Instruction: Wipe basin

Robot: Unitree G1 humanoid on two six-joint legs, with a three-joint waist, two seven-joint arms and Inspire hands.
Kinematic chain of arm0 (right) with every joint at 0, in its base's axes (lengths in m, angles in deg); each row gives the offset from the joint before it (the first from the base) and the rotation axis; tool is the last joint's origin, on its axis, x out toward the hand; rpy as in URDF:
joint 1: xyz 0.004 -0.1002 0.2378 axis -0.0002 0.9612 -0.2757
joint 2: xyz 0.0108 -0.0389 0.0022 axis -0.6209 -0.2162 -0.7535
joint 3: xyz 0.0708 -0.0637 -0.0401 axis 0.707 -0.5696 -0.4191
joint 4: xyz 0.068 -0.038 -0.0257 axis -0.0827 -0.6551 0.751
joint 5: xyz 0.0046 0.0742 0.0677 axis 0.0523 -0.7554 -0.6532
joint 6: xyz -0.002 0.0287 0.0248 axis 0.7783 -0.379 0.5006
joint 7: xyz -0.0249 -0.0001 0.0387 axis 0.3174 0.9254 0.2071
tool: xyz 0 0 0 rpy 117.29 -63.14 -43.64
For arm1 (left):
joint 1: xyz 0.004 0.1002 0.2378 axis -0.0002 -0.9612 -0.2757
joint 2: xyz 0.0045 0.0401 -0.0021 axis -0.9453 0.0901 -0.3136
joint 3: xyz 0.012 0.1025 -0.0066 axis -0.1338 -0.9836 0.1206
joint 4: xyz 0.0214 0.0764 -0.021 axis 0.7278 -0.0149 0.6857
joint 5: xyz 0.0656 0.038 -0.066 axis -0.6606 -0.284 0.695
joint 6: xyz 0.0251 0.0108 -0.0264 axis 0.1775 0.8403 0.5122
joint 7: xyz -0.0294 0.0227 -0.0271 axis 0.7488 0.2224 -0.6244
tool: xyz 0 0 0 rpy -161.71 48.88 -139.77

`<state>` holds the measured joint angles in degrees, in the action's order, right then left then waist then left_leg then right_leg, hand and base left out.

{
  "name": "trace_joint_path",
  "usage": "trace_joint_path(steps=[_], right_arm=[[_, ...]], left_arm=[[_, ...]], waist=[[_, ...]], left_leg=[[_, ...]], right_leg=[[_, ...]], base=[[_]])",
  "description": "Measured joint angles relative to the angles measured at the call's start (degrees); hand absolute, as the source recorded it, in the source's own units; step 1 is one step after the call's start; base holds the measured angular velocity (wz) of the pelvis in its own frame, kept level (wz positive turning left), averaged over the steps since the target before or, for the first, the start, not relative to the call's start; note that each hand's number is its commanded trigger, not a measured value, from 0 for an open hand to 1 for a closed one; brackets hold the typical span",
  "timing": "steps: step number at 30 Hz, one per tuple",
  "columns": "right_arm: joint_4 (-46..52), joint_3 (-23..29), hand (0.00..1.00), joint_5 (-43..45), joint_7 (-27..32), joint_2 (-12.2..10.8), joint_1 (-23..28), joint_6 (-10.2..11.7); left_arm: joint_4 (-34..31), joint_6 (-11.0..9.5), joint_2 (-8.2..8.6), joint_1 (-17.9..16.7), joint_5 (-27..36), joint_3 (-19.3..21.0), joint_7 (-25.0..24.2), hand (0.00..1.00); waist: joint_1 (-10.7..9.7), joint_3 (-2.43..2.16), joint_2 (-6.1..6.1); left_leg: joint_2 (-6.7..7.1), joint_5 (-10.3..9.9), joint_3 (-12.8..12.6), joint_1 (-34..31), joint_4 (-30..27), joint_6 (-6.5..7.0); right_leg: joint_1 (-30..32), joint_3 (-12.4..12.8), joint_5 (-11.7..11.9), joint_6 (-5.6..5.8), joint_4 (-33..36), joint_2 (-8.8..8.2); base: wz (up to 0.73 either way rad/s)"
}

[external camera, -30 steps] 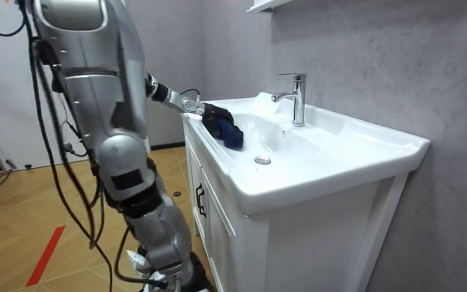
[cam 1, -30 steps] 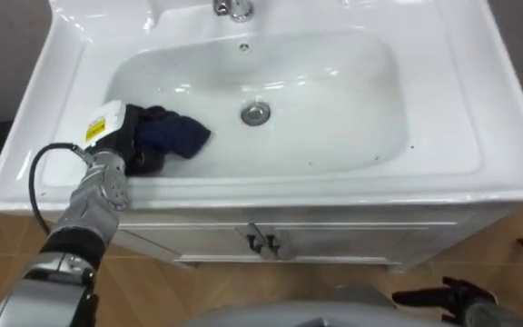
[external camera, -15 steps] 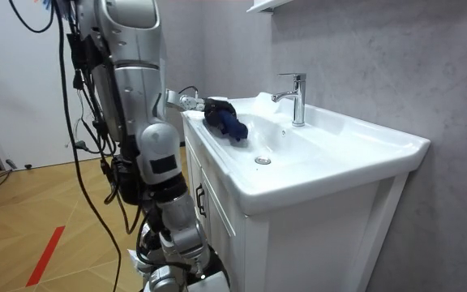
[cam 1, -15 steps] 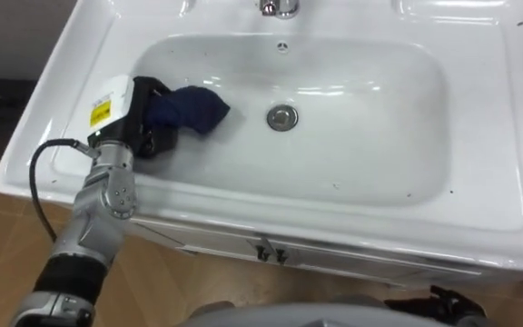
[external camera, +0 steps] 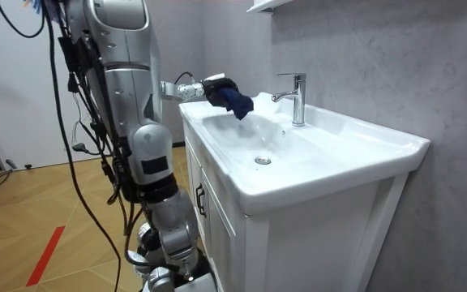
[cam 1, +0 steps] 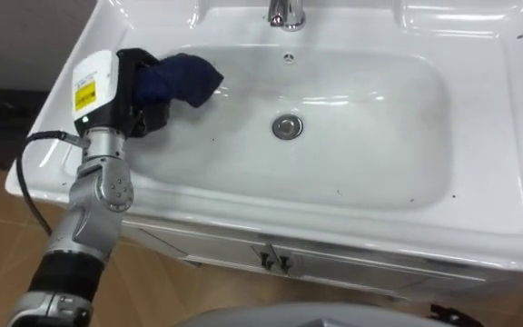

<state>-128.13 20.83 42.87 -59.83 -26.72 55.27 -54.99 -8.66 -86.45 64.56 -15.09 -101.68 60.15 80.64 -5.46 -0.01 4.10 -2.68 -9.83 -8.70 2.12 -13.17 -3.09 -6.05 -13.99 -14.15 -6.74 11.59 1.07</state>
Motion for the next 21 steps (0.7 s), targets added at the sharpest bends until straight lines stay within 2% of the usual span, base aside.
trace_joint_path(steps=[6,14,18,21], right_arm=[[-0.92,0.01,0.00,5.30,0.88,0.01,1.02,-0.70],[-1.02,0.02,0.00,8.54,1.00,-0.01,1.97,-1.22],[-1.03,0.02,0.00,9.60,0.94,-0.10,2.06,-1.33],[-1.00,0.06,0.00,10.19,0.85,-0.07,2.05,-2.37]], left_arm=[[-1.32,-0.46,0.00,-0.09,-0.03,0.15,3.17,1.00],[-1.33,-1.03,-0.01,-0.26,-0.14,0.44,5.45,1.00],[-1.33,-1.53,-0.01,-0.76,-0.04,3.17,6.72,1.00],[-1.24,-1.51,-0.13,-0.94,-0.58,6.10,7.20,1.00]], waist=[[0.68,-0.20,0.28],[0.69,-0.22,0.47],[0.74,-0.13,0.33],[1.02,-0.09,0.26]], left_leg=[[0.15,0.01,0.00,1.76,0.43,0.03],[0.17,0.01,-0.24,1.85,0.45,0.03],[0.20,0.01,-0.26,1.94,0.86,0.03],[0.28,0.02,-0.41,2.36,1.77,0.02]], right_leg=[[-1.09,1.32,0.16,0.32,0.02,-0.02],[-1.28,1.21,0.19,0.37,-0.15,-0.03],[-1.33,1.25,0.19,0.36,-0.50,0.01],[-1.48,1.39,0.20,0.36,-0.92,0.06]], base=[[-0.11],[0.00],[0.00],[0.00]])
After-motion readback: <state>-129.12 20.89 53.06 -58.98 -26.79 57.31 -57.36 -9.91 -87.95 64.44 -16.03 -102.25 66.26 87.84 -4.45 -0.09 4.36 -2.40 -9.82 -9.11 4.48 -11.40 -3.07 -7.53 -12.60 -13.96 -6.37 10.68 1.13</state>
